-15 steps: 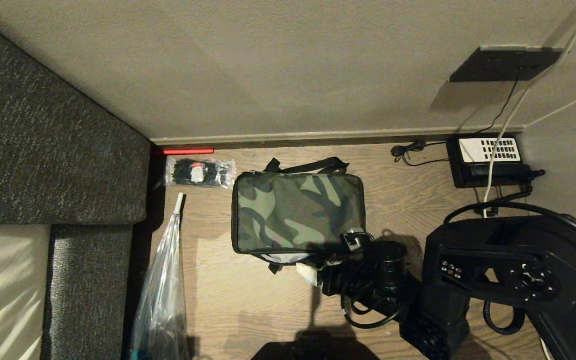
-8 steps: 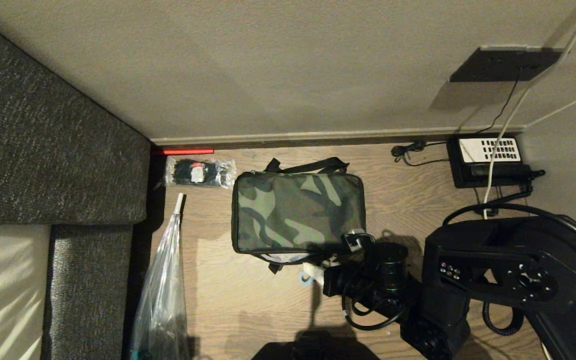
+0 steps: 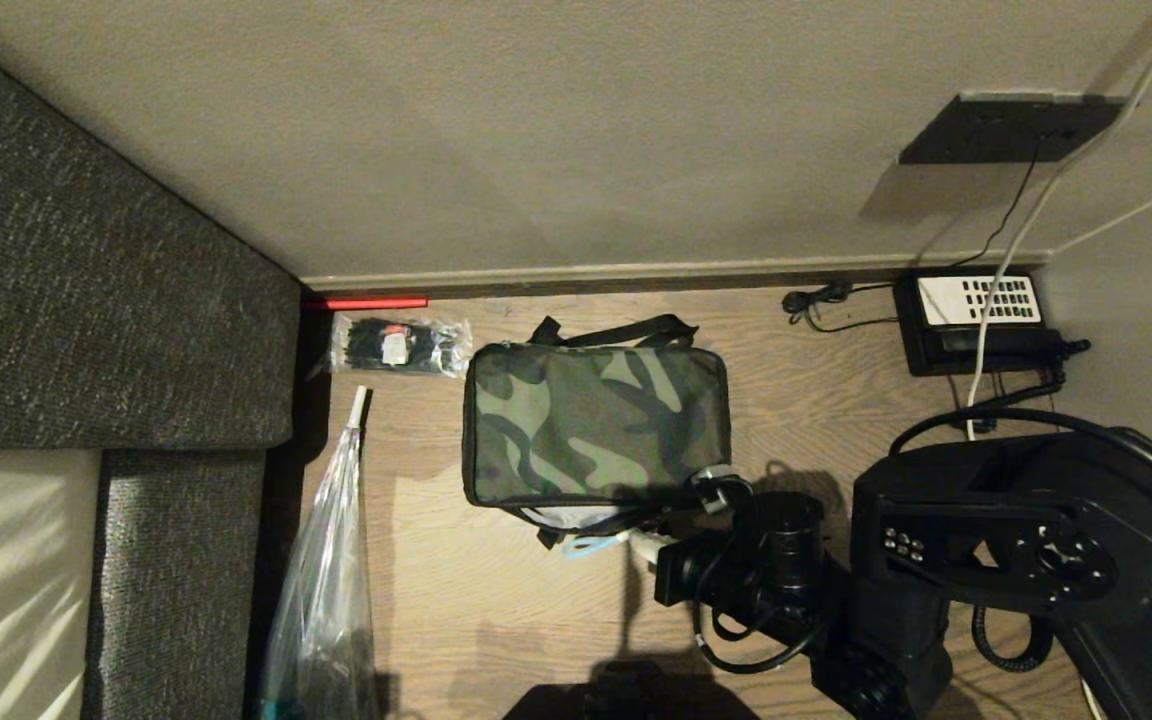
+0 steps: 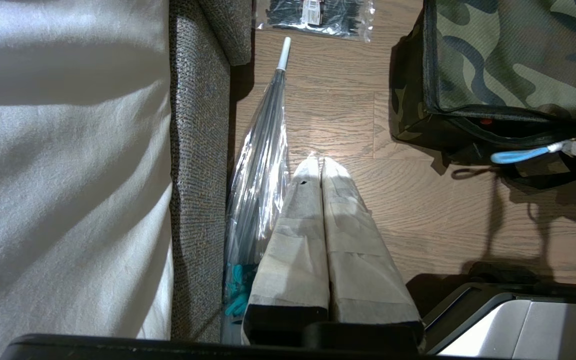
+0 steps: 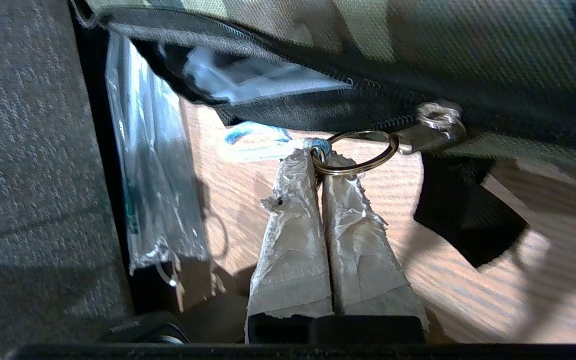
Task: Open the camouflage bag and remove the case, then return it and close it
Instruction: Open the top of the storage box
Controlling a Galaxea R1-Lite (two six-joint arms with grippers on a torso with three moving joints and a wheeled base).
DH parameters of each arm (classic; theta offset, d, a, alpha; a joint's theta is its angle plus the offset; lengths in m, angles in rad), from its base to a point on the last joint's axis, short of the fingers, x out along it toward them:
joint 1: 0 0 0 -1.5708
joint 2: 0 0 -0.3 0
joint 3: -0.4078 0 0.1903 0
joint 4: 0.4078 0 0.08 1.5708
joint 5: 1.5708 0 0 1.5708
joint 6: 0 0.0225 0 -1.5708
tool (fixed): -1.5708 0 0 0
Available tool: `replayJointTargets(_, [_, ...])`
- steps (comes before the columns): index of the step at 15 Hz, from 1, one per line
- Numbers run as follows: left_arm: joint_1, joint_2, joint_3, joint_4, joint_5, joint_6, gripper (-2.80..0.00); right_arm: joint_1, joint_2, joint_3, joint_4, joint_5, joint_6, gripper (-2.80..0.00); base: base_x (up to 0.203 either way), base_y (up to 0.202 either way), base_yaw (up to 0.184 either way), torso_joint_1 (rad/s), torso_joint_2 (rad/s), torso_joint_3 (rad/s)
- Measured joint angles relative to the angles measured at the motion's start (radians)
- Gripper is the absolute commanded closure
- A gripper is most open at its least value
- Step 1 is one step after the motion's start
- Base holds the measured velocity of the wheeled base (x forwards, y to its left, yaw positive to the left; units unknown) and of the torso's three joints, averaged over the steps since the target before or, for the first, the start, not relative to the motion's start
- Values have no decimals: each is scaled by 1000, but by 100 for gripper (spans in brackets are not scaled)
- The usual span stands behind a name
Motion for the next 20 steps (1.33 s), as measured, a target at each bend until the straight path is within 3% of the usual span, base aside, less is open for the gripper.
replayJointTargets(11, [0, 0, 0, 0, 0, 0, 0, -119, -117, 170, -6, 4, -122, 0, 0, 0, 0, 0, 0, 0])
replayJointTargets(20, [0, 0, 0, -1, 0, 0, 0, -224, -165, 220, -25, 10, -147, 0, 0, 0, 0, 0, 0, 0])
